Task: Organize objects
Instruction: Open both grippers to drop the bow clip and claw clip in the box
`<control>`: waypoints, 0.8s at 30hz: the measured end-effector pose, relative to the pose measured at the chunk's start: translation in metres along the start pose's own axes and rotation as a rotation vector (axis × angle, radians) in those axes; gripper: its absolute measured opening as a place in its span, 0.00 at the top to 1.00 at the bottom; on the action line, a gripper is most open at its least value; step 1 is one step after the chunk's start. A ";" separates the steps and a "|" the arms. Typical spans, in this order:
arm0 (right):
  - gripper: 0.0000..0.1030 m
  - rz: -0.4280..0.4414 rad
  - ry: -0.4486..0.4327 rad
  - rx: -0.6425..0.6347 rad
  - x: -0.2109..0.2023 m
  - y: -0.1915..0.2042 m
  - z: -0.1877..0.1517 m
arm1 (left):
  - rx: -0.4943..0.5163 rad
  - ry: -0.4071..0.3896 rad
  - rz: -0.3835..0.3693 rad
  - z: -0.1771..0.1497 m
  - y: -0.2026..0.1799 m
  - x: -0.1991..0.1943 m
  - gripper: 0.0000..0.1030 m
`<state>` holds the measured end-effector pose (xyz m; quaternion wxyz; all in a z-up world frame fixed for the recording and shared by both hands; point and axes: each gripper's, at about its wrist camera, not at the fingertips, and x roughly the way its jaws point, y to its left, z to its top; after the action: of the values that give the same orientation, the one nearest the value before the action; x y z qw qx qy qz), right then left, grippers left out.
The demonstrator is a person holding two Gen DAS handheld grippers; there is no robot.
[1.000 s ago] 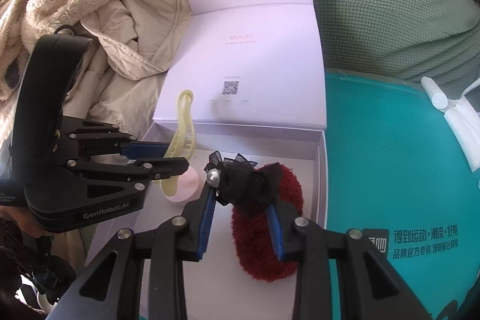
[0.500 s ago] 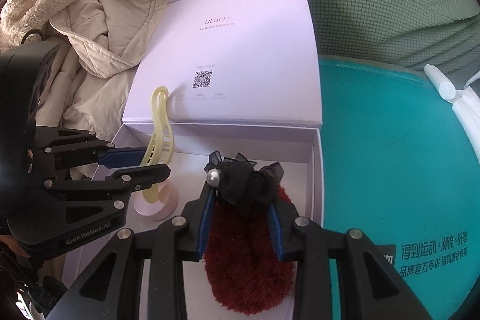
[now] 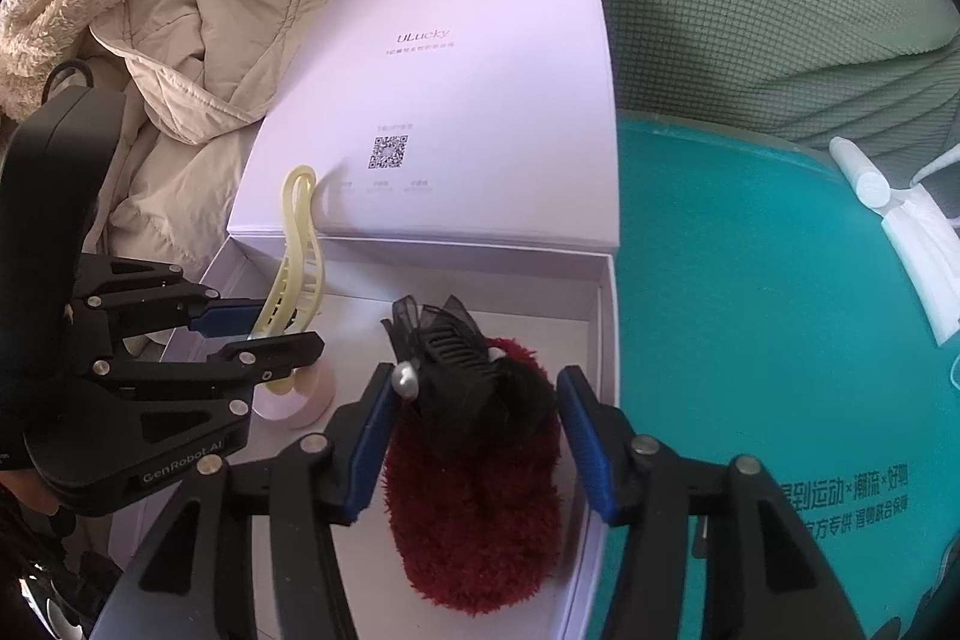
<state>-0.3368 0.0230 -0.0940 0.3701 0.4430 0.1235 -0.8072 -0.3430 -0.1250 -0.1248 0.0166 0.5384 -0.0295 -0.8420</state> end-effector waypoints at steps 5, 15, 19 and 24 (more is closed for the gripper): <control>0.45 -0.001 -0.022 -0.001 -0.015 0.002 0.001 | 0.005 -0.018 0.015 0.001 -0.012 -0.012 0.72; 0.45 -0.014 -0.052 -0.011 -0.045 0.009 0.004 | -0.008 -0.046 0.010 0.000 -0.024 -0.045 0.68; 0.45 -0.022 -0.062 -0.015 -0.055 0.012 0.007 | -0.023 -0.062 0.003 -0.009 -0.011 -0.064 0.66; 0.45 -0.035 -0.079 -0.020 -0.070 0.016 0.008 | -0.028 -0.080 0.008 -0.016 -0.002 -0.085 0.66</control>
<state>-0.3071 0.0423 -0.0311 0.3648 0.4048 0.1248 -0.8291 -0.2922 -0.1184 -0.0544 0.0264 0.5037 -0.0207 -0.8632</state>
